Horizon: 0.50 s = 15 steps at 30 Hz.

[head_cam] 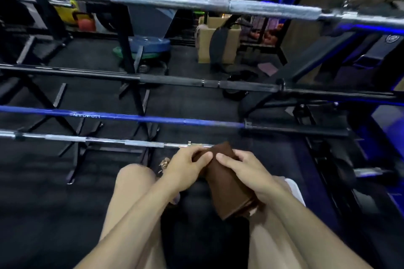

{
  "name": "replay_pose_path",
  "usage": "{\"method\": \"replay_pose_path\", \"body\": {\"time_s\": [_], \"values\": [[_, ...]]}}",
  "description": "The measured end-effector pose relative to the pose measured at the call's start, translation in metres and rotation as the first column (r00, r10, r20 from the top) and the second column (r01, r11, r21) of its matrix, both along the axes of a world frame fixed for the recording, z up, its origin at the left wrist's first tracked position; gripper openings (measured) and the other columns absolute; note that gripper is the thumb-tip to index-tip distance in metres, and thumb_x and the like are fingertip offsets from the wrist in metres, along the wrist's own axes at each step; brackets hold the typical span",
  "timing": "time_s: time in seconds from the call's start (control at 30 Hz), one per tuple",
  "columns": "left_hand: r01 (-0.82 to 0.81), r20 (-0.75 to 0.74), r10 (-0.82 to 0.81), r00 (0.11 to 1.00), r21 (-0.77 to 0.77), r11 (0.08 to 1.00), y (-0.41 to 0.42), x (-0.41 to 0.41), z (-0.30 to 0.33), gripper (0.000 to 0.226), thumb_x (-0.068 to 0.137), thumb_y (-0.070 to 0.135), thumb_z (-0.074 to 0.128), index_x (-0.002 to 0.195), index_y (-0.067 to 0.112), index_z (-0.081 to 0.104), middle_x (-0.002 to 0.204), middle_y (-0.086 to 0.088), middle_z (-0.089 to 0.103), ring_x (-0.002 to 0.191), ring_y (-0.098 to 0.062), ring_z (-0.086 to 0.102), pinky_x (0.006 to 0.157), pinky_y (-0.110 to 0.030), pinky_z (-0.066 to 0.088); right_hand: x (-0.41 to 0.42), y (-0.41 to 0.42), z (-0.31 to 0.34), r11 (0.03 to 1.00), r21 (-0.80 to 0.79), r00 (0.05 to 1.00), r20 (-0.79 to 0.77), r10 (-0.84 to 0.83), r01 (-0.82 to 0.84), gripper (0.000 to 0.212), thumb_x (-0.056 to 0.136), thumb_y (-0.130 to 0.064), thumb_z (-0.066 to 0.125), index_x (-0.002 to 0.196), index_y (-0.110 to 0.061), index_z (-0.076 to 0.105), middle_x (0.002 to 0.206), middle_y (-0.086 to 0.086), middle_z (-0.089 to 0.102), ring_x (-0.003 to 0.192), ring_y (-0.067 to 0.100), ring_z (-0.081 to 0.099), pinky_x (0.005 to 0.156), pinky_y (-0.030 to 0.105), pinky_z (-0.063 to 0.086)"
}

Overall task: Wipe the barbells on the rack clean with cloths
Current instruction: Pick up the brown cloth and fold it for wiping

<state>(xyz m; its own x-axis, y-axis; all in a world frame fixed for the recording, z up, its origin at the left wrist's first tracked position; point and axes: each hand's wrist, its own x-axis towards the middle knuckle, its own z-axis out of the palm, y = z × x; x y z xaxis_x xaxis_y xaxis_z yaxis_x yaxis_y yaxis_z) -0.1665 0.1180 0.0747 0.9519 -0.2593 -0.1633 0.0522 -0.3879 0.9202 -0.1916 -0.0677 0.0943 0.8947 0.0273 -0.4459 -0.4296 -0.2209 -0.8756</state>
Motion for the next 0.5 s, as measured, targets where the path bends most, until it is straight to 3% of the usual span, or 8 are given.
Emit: {"method": "replay_pose_path", "body": {"time_s": [0.13,0.23,0.33,0.43,0.5], "values": [[0.004,-0.085,-0.001,0.996,0.034,0.999,-0.008,0.035,-0.021,0.011,0.093,0.036,0.067,0.103,0.033,0.071,0.088,0.001,0.076,0.08,-0.02,0.071,0.084,-0.042,0.058,0.04,-0.028,-0.024,0.987,-0.006,0.985,-0.051,-0.162,0.162,0.024,0.092,-0.036,0.073,0.099,-0.013,0.078,0.09,0.006,0.079,0.09,0.029,0.076,0.082,0.041,0.06],[-0.01,-0.129,0.018,0.991,0.069,0.998,-0.006,0.064,-0.042,0.01,0.097,0.022,0.068,0.096,0.032,0.068,0.08,-0.003,0.073,0.07,-0.016,0.067,0.073,-0.037,0.055,0.085,-0.066,-0.048,0.931,-0.064,0.933,-0.009,-0.361,0.36,0.025,0.088,-0.034,0.078,0.092,-0.01,0.075,0.089,0.009,0.079,0.088,0.031,0.075,0.083,0.046,0.06],[0.033,-0.186,-0.008,0.982,0.13,0.991,-0.005,0.096,-0.062,0.007,0.096,0.017,0.068,0.094,0.024,0.068,0.08,-0.005,0.071,0.071,-0.016,0.064,0.057,-0.021,0.049,0.132,-0.101,-0.069,0.859,-0.154,0.872,0.059,-0.485,0.488,0.033,0.082,-0.041,0.079,0.098,-0.013,0.07,0.096,0.008,0.076,0.086,0.027,0.073,0.085,0.046,0.061],[0.031,-0.224,0.013,0.975,0.194,0.981,-0.008,0.136,-0.083,0.008,0.092,0.018,0.068,0.085,0.02,0.069,0.082,-0.008,0.074,0.067,-0.017,0.063,0.061,-0.025,0.051,0.173,-0.109,-0.088,0.85,-0.244,0.885,0.121,-0.451,0.466,0.027,0.088,-0.039,0.074,0.103,-0.018,0.068,0.102,0.007,0.073,0.093,0.028,0.069,0.082,0.039,0.056],[-0.063,-0.317,0.106,0.942,0.144,0.988,-0.011,0.159,-0.1,0.017,0.095,0.008,0.063,0.081,0.018,0.066,0.081,-0.01,0.072,0.065,-0.019,0.06,0.057,-0.024,0.045,0.192,-0.098,-0.1,0.854,-0.318,0.912,0.157,-0.38,0.411,0.043,0.079,-0.051,0.071,0.108,-0.02,0.069,0.107,0.004,0.073,0.1,0.029,0.068,0.089,0.043,0.057]]}}
